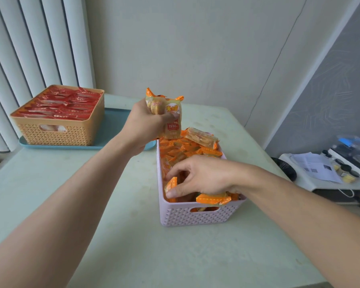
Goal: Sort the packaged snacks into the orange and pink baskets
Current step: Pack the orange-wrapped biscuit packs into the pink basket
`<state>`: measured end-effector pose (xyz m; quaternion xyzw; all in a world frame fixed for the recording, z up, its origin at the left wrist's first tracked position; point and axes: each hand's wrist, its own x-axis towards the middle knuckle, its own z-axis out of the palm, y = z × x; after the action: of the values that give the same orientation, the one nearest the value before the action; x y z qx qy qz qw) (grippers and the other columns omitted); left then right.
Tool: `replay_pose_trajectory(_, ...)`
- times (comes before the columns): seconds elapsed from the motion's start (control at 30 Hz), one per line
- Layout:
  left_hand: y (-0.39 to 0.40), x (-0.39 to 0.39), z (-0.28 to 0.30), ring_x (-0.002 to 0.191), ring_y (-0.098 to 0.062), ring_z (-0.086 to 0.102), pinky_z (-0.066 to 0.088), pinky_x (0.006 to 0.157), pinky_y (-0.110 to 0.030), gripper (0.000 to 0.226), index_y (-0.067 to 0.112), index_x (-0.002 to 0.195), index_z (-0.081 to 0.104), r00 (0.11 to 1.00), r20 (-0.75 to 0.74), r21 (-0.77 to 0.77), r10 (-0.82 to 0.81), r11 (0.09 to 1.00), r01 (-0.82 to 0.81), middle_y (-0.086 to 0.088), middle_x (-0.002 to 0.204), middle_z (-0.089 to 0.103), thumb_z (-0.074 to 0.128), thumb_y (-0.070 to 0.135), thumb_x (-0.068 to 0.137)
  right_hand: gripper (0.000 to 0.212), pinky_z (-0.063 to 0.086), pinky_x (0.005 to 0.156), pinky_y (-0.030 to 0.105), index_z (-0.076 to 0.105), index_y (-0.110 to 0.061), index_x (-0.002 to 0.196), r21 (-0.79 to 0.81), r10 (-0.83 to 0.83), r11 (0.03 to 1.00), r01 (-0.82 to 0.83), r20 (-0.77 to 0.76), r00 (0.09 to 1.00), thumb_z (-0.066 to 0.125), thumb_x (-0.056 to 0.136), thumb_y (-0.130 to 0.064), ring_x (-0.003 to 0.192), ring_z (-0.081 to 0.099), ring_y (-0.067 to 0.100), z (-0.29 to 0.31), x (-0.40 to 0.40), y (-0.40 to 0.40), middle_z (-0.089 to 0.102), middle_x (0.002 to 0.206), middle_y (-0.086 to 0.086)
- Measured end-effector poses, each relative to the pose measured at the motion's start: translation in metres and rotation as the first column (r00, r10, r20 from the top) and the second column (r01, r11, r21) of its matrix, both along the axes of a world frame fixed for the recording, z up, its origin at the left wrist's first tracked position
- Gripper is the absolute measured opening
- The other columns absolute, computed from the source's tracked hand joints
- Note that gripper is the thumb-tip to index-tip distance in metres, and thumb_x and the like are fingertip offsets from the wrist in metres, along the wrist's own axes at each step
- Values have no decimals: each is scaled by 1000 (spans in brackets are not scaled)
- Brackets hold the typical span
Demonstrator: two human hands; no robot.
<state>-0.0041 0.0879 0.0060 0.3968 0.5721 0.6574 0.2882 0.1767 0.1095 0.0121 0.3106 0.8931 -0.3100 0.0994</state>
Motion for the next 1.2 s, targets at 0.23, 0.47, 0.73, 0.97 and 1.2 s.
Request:
replay_pose_trajectory(0.23,2,0,-2,90,-23,76,63,80,-44,31,7,112,69,999,33,-3,-18,1000,18,-11,101,76,80,12,83,19,49,70,25,77,-30,112,119,-46,991,55,-77,996,71,94,-28,68,59,6,2,-2,22,69,72,-11)
replay_pose_trajectory(0.47,3,-1,-2,89,-25,76,63,76,-40,30,5,111,68,998,50,14,-24,1000,23,-13,101,76,79,11,84,27,59,53,28,79,-31,99,236,-76,967,93,-80,994,63,97,-10,57,74,17,15,-21,18,77,73,6)
replay_pose_trajectory(0.73,3,-3,-2,87,-22,76,62,69,-33,30,7,112,69,998,58,17,-24,1000,23,-11,100,76,79,14,85,26,47,62,17,77,-29,112,225,-33,974,34,-8,999,69,90,-16,88,70,7,12,-23,7,70,100,-16)
replay_pose_trajectory(0.97,3,-5,-4,86,-22,77,62,73,-37,25,9,106,71,998,60,11,-22,1000,22,-10,97,77,80,12,83,47,43,57,28,58,-31,109,616,110,787,-42,-74,991,88,74,-20,95,61,15,-1,-24,6,63,101,-13)
replay_pose_trajectory(1.2,2,-8,-3,89,-23,76,62,76,-39,34,7,110,70,998,59,19,-9,1000,8,-10,99,77,84,18,80,22,45,62,29,74,-30,82,610,26,792,17,-62,998,84,75,-48,85,63,11,-7,-27,12,69,81,-14)
